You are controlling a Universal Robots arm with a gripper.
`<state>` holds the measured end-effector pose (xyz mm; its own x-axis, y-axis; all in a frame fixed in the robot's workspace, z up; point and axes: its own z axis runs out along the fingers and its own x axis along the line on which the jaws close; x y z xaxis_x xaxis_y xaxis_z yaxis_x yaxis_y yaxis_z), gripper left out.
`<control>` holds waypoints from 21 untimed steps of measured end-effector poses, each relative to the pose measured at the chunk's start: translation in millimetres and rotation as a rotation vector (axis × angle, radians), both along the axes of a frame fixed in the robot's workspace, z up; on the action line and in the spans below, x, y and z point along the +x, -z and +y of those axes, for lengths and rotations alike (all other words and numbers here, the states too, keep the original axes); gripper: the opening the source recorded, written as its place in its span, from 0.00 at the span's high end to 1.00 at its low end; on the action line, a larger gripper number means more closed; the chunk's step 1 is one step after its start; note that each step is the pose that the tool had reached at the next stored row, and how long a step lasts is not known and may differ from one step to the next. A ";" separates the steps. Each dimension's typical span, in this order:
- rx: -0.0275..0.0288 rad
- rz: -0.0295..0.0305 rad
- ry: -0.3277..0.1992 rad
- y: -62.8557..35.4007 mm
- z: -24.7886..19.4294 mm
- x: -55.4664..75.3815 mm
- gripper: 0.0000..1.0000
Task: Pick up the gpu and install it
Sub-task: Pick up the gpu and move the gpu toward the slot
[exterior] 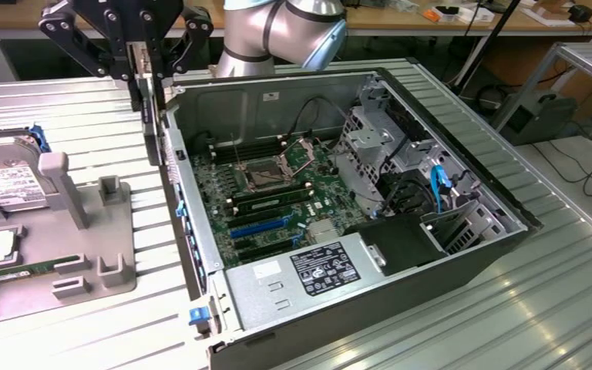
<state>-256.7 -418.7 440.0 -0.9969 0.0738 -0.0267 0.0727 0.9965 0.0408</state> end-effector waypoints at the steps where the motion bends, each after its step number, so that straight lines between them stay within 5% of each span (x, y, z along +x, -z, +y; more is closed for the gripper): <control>1: 0.0000 0.0000 0.000 0.0 0.0 1.8 0.73; 21: 0.0000 0.0000 0.000 0.0 0.0 39.5 0.73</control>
